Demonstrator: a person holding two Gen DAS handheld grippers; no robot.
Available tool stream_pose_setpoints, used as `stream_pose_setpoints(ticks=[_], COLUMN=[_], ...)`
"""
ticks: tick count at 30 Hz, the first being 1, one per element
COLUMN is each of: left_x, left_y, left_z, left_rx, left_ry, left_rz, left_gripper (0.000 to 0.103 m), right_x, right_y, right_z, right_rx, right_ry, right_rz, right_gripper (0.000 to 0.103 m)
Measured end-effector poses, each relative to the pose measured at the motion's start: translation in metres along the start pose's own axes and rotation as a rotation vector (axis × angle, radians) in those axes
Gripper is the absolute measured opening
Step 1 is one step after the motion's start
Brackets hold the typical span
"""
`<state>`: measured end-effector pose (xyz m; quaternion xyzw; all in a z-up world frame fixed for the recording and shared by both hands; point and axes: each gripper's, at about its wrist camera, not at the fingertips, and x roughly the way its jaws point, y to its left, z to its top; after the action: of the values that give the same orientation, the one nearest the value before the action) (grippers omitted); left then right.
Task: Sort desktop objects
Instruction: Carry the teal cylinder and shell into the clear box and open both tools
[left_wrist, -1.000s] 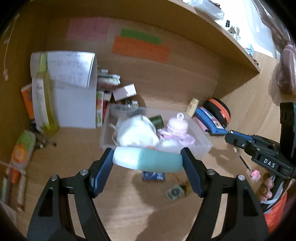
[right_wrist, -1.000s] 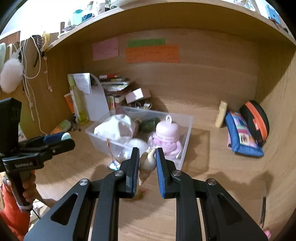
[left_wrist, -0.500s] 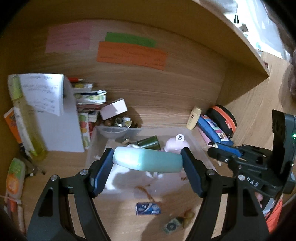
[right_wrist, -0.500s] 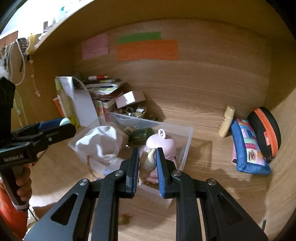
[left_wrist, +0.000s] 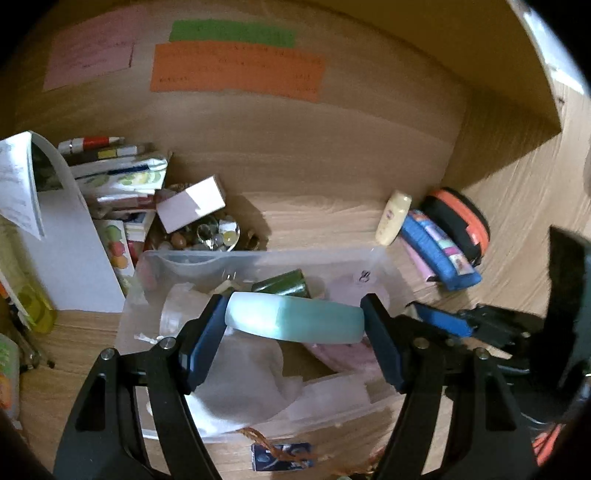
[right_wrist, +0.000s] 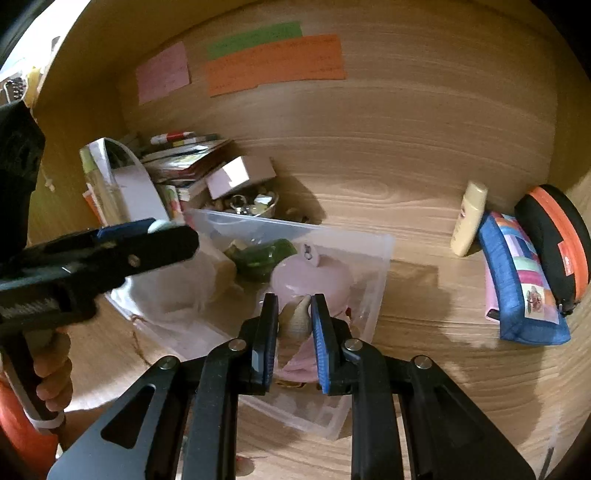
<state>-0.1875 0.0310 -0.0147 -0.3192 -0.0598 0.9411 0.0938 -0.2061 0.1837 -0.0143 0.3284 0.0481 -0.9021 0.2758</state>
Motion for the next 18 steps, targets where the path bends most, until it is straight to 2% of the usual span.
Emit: stream_pose_setpoints(ticks=[12,18], left_x=[0.022,0.022], left_y=[-0.008,-0.006], left_z=[-0.007,-0.008], left_rx=[0.042,0.044], left_ry=[0.041,0.047], left_rz=[0.015,-0.005], left_gripper=[0.073,0.073], right_x=[0.008,0.012], right_y=[0.006,0.006], right_z=[-0.005,-0.007], right_rx=[-0.045,-0.054], right_ry=[0.026,0.041], right_rz=[-0.024,-0.04], right_gripper=[0.016,0.016])
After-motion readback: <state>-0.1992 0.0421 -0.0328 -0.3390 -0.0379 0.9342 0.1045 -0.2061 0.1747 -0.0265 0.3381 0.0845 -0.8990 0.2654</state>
